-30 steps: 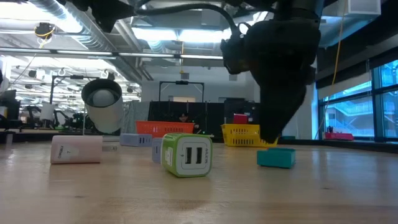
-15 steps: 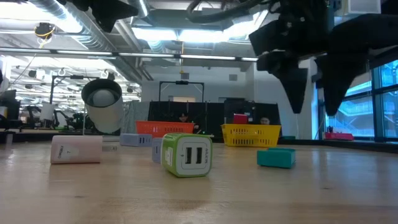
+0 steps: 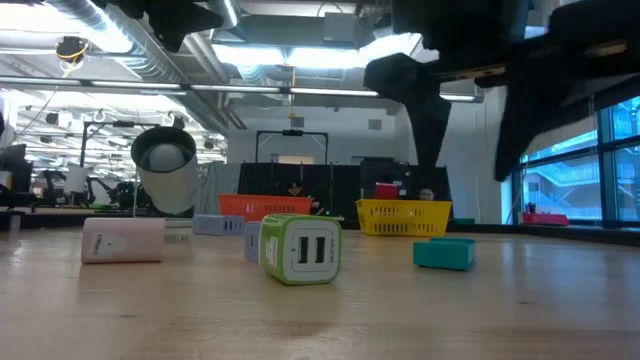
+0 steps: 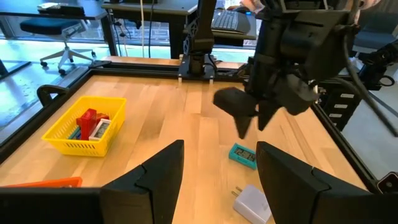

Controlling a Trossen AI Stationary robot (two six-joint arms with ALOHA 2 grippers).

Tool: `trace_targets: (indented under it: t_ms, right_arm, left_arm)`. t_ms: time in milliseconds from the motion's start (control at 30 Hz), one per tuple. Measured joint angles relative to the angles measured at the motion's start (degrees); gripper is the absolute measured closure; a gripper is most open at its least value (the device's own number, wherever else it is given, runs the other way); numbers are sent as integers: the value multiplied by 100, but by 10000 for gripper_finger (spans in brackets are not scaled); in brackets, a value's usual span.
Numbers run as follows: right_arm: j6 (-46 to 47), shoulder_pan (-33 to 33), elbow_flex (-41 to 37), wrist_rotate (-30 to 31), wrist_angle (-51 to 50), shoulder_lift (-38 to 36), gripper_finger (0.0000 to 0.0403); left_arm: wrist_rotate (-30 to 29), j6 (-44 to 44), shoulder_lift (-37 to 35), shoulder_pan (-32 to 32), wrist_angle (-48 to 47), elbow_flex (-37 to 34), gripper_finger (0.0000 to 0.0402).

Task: Pick & Place Office items
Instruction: Put the blue digital clock into the yellow bin

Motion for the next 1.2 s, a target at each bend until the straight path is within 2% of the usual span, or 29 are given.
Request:
trace_targets:
  t_ms: [133, 433, 600, 1200]
  right_arm:
    - [-212, 23, 5, -342, 117, 114, 124]
    - [-985, 22, 3, -335, 179, 265, 124]
    - [-1287, -22, 3, -343, 597, 265, 124]
    - [-1133, -245, -195, -619, 712, 501, 124]
  left_arm:
    - [0, -6, 0, 0, 2, 0, 206]
    - [0, -47, 0, 0, 50, 26, 206]
    - [0, -13, 0, 0, 118, 26, 206]
    - [3, 46, 2, 0, 84, 26, 206]
